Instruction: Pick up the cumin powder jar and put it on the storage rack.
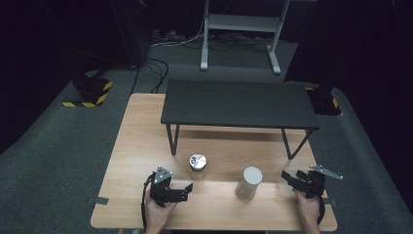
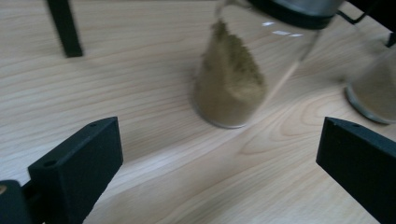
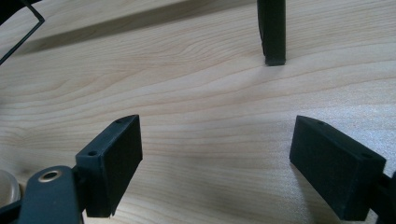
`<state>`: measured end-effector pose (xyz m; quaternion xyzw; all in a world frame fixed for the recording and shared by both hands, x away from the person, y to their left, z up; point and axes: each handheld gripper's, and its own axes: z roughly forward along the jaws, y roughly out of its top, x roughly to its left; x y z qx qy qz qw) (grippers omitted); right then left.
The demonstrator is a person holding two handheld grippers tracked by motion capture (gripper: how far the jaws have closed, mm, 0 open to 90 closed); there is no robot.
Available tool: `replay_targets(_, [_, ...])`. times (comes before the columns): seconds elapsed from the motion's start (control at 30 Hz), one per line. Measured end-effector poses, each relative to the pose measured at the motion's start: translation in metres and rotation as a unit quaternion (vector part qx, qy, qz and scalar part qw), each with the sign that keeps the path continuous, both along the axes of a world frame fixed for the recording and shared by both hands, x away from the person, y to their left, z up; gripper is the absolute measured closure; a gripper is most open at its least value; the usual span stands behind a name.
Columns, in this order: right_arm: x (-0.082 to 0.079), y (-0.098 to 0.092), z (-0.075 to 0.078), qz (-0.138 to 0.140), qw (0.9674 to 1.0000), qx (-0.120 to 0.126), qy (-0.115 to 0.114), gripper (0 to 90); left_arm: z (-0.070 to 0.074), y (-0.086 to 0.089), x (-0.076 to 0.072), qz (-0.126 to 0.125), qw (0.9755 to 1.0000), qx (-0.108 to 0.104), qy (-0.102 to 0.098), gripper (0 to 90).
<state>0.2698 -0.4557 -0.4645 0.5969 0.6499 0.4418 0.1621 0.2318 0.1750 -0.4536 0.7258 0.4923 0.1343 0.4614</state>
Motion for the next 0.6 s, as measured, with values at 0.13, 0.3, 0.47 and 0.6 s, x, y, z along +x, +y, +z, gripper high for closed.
replay_targets(0.13, [0.0, 0.0, 0.0, 0.0, 1.0, -0.001, 0.0, 16.6, 0.007, -0.012, 0.0, -0.011, 0.9998, 0.013, -0.012, 0.7])
replay_targets(0.3, [0.0, 0.001, 0.0, -0.001, 1.0, -0.002, 0.0, 16.6, 0.013, -0.023, 0.004, -0.021, 0.9992, 0.022, -0.028, 1.3])
replay_targets(0.47, [-0.001, 0.001, 0.0, -0.002, 1.0, -0.002, 0.0, 16.6, 0.016, -0.033, 0.012, -0.026, 0.9986, 0.034, -0.033, 1.4])
replay_targets(0.6, [-0.001, 0.001, 0.0, -0.002, 1.0, -0.001, 0.0, 16.6, 0.017, -0.041, 0.018, -0.024, 0.9983, 0.042, -0.033, 1.8])
